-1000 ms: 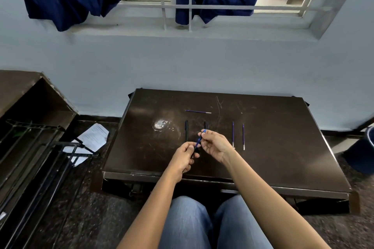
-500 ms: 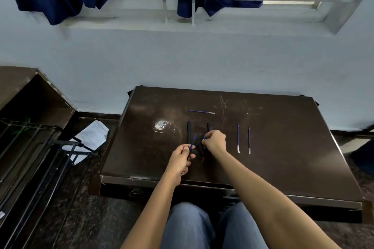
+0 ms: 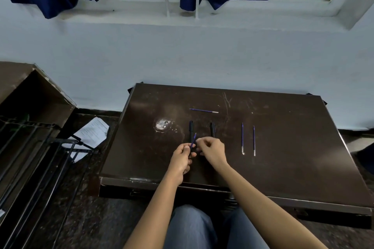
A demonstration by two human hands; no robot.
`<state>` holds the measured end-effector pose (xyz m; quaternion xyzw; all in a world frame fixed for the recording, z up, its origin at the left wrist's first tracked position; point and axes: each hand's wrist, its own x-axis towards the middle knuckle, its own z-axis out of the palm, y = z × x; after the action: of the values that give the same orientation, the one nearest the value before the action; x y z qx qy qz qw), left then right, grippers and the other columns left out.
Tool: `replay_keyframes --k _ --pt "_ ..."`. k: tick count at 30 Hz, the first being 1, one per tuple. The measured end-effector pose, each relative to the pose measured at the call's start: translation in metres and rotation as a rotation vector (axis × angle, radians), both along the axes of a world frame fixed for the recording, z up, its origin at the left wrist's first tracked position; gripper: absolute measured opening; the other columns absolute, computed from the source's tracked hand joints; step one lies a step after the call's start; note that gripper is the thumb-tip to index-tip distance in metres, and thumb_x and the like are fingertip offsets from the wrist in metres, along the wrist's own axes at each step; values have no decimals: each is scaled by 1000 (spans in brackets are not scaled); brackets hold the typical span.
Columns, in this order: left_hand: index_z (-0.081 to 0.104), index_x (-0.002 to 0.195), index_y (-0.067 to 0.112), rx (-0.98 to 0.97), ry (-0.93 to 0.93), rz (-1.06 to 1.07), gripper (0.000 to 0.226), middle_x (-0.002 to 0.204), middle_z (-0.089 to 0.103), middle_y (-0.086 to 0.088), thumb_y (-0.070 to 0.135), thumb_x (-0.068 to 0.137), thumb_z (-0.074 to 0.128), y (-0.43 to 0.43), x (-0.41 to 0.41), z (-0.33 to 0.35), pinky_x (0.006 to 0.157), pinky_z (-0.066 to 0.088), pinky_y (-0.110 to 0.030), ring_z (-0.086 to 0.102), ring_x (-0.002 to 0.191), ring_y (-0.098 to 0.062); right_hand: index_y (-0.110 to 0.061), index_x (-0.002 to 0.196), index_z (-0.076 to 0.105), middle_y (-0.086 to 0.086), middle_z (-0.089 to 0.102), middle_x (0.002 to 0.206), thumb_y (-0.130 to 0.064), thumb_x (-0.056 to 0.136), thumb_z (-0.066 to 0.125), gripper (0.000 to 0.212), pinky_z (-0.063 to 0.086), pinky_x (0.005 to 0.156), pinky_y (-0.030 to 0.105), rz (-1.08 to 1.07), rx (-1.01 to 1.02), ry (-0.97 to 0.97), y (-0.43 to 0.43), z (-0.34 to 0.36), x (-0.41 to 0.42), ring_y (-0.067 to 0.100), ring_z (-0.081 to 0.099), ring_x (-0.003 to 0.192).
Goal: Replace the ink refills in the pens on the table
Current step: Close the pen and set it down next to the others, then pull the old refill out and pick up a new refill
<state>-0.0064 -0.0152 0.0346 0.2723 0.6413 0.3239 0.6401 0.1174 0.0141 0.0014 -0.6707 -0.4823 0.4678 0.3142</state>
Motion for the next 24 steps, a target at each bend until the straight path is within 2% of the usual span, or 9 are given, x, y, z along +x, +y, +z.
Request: replay_keyframes --k 4,10,13,15,17,19,20,22,24 --pt "59 115 23 -11 17 -34 26 77 59 2 30 102 38 6 5 -4 45 30 -20 41 51 -5 -11 99 74 3 70 71 -19 89 65 16 60 71 34 -136 -373 556 -9 16 -9 12 67 69" --pt "60 111 17 -28 -62 -31 27 72 53 4 31 102 39 14 14 -7 41 28 -16 38 50 -3 -9 107 69 3 64 75 -8 90 59 20 53 60 30 -223 -480 583 19 39 -3 12 58 59" --pt "61 107 16 -23 -88 -1 25 74 56 3 27 102 39 16 16 -6 37 24 -13 37 47 -2 -11 104 63 4 62 80 -6 96 48 17 53 75 34 -306 -449 722 48 46 6 14 61 73" --pt "62 104 16 -34 -91 17 25 74 56 1 25 102 39 17 14 -8 37 24 -13 36 47 -2 -9 96 60 5 57 78 -2 97 41 21 50 86 37 -386 -411 794 73 46 16 14 57 71" --pt "63 105 16 -47 -85 29 25 76 57 0 25 102 40 16 8 -12 37 25 -13 37 48 -3 -5 97 61 6 52 74 6 95 36 27 48 82 32 -373 -378 693 95 37 24 13 51 66" --pt "62 106 16 -50 -69 33 25 78 57 -1 26 102 40 13 2 -19 37 26 -14 38 49 -3 2 110 64 10 55 74 13 88 39 35 47 69 28 -239 -296 396 112 26 29 15 51 65" --pt "62 106 16 -49 -64 36 25 79 57 -1 25 102 40 12 -1 -21 37 26 -14 38 49 -3 2 113 66 13 62 82 13 86 44 37 49 70 28 -138 -232 171 120 18 31 18 56 71" --pt "62 105 16 -51 -47 43 24 78 57 -1 24 102 40 11 -3 -24 38 25 -15 38 49 -3 -8 116 70 14 68 110 9 87 50 39 51 92 31 74 -96 -238 132 6 33 24 64 99" --pt "63 105 16 -52 -39 43 24 78 57 0 24 102 40 11 -4 -25 39 25 -15 38 49 -3 -14 119 68 11 65 122 6 90 49 40 49 101 36 223 -42 -450 141 -1 31 28 62 111"
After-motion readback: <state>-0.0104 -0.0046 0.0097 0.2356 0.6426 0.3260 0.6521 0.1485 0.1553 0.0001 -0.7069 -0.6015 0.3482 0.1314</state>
